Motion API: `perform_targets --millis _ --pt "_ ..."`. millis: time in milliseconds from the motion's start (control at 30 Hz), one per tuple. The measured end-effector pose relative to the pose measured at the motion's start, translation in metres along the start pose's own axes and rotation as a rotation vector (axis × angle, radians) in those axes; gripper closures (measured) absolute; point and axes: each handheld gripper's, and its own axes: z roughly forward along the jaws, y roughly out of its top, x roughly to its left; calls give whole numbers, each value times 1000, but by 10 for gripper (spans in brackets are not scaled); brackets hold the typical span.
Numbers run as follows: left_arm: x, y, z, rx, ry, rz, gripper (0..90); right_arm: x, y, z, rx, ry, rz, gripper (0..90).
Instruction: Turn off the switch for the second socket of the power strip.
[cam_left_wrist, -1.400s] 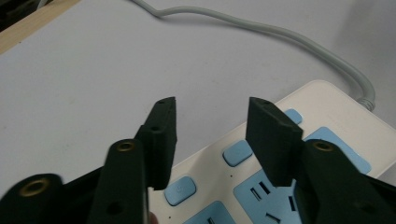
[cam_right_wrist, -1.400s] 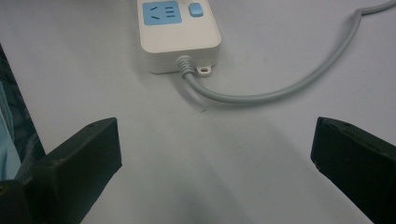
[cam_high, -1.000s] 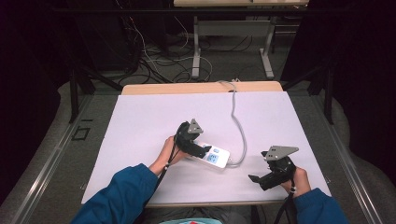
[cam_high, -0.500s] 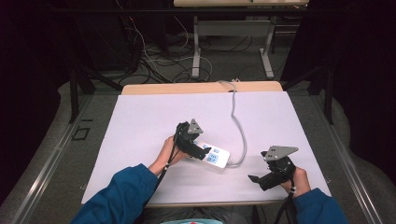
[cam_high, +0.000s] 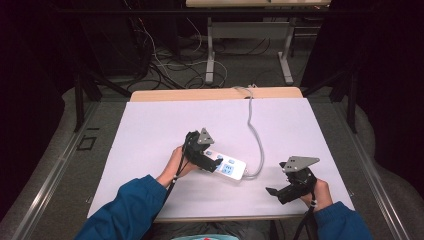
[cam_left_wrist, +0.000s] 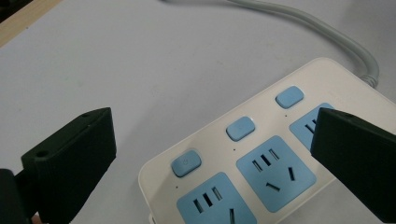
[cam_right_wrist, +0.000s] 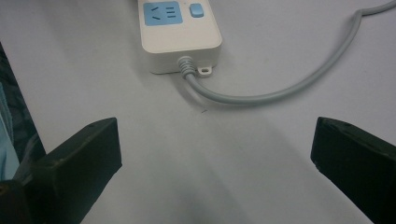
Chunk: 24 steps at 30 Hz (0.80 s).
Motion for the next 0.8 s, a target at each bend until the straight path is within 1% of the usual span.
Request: perform_targets --millis 67,100,133,167,233,267,300,400,433,467,533,567,600,800 --pt "0 -2 -2 0 -2 -5 2 0 0 0 0 4 -3 10" --pt "1 -2 -3 11 -1 6 2 0 0 0 -1 5 -2 10" --pt "1 -3 -4 5 -1 -7 3 0 0 0 -2 4 -1 10" --pt "1 -4 -4 3 1 -6 2 -1 0 0 -2 2 -1 10" --pt "2 -6 -7 23 12 7 2 -1 0 0 3 9 -3 10" --pt "2 -7 -8 11 16 -7 2 0 0 0 0 2 -1 10" --pt "3 -8 -10 17 24 5 2 0 0 0 0 2 0 10" --pt "4 -11 -16 24 29 7 2 0 0 0 1 2 0 10" --pt "4 -12 -17 19 33 8 2 0 0 0 1 2 0 10" --pt "5 -13 -20 28 34 10 2 0 0 -1 14 8 -1 10" --pt "5 -15 -22 37 41 12 2 0 0 -1 15 8 0 10" --pt "5 -16 -23 36 46 10 2 0 0 0 0 1 1 10" --pt "6 -17 -25 38 47 7 2 0 0 0 -2 5 0 10" --pt "7 -22 -32 35 52 -6 2 0 0 0 1 3 -2 10"
